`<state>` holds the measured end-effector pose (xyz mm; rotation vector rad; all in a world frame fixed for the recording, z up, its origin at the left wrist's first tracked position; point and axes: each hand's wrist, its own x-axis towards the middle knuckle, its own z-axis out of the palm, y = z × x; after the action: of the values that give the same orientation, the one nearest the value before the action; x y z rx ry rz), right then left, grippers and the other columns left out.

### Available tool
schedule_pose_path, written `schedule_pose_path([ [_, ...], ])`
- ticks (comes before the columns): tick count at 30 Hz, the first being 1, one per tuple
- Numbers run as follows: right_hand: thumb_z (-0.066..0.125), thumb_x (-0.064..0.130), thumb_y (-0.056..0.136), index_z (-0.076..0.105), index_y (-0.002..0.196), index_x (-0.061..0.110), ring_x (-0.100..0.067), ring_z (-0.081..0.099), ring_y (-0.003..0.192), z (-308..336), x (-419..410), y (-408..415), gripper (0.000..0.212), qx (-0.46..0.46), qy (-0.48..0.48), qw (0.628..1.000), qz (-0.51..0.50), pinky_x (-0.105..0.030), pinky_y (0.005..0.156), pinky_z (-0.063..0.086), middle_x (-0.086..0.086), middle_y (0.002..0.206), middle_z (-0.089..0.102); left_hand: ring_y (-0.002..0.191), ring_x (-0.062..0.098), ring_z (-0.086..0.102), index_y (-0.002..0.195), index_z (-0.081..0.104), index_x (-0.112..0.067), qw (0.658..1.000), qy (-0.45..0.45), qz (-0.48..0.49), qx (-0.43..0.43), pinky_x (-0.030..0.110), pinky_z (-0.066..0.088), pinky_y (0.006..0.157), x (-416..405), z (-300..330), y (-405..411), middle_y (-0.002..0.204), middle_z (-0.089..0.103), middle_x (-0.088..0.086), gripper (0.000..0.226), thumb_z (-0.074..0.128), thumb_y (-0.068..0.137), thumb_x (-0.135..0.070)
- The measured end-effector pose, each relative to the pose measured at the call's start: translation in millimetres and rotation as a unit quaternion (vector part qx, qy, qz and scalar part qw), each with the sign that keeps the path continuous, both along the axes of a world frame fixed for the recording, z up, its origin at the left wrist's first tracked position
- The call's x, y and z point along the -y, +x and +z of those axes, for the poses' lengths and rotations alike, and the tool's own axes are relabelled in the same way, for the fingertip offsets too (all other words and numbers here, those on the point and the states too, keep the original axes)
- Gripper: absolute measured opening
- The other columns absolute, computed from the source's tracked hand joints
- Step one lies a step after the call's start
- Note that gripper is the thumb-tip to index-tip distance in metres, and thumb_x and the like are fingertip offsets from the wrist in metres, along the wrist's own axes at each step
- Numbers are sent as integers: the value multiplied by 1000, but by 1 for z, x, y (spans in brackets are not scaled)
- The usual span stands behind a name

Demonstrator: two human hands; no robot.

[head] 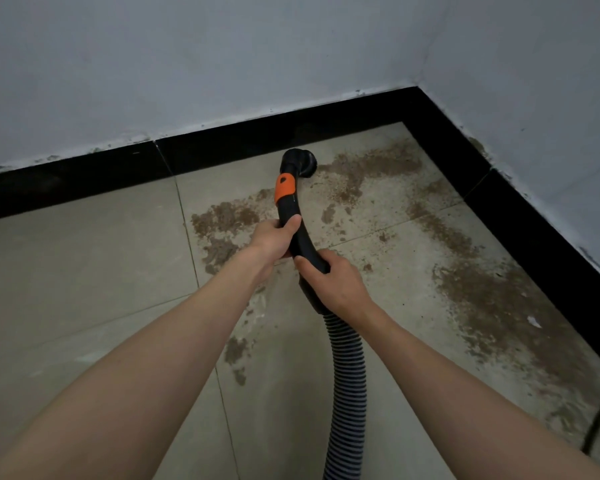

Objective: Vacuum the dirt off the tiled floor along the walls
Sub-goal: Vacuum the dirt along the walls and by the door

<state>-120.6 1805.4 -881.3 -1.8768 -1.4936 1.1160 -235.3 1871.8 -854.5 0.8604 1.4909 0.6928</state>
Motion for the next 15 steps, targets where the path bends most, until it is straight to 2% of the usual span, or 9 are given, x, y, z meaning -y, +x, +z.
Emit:
schedule_pose_path([
  [7,55,55,88,58,81,30,-19,65,76,-10,-6,33,26,-36,9,997,-64,-43,75,56,2,78,67,103,30,61,114,57,2,999,13,-40,-3,41,50,94,-14,1,42,110,63,16,33,51,98,-26],
  [15,56,54,89,56,79,31,-19,65,75,-12,-30,58,25,-43,16,997,-68,-38,71,53,2,79,66,96,29,61,118,55,1,998,14,-50,-37,35,51,84,-39,-1,73,107,62,15,37,47,99,-29],
])
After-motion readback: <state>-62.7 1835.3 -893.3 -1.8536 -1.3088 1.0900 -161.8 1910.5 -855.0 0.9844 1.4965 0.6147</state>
